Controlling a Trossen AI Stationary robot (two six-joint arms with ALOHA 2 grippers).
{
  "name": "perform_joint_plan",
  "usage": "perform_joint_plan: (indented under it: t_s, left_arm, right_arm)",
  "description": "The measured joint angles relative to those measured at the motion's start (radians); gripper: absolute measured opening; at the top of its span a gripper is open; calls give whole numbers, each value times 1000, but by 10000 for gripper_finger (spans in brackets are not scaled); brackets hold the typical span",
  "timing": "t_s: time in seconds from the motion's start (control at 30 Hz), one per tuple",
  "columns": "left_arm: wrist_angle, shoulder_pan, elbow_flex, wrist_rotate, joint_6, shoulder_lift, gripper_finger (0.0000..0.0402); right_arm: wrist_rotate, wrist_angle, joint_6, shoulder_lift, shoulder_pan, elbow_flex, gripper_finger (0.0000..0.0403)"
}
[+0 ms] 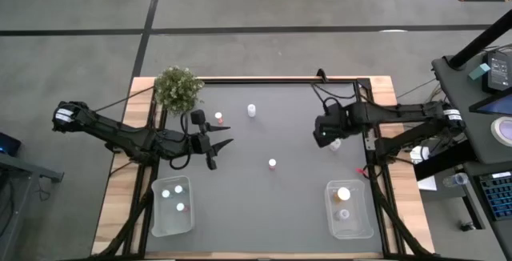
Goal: Pick and place medicine bottles into bin by pill shape (circle, oval)
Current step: Put the transparent capsule bottle into the transparent bin
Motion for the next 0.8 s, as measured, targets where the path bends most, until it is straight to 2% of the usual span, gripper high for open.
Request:
perform_joint_plan:
  t_s: [0.3,0.8]
  left_arm:
    - [0,0,0,0,21,0,162]
    - [0,0,2,0,23,0,162]
  right_arm:
    - [-128,22,-126,0,-167,-133,247]
    - [-205,282,-154,0,-187,-339,243]
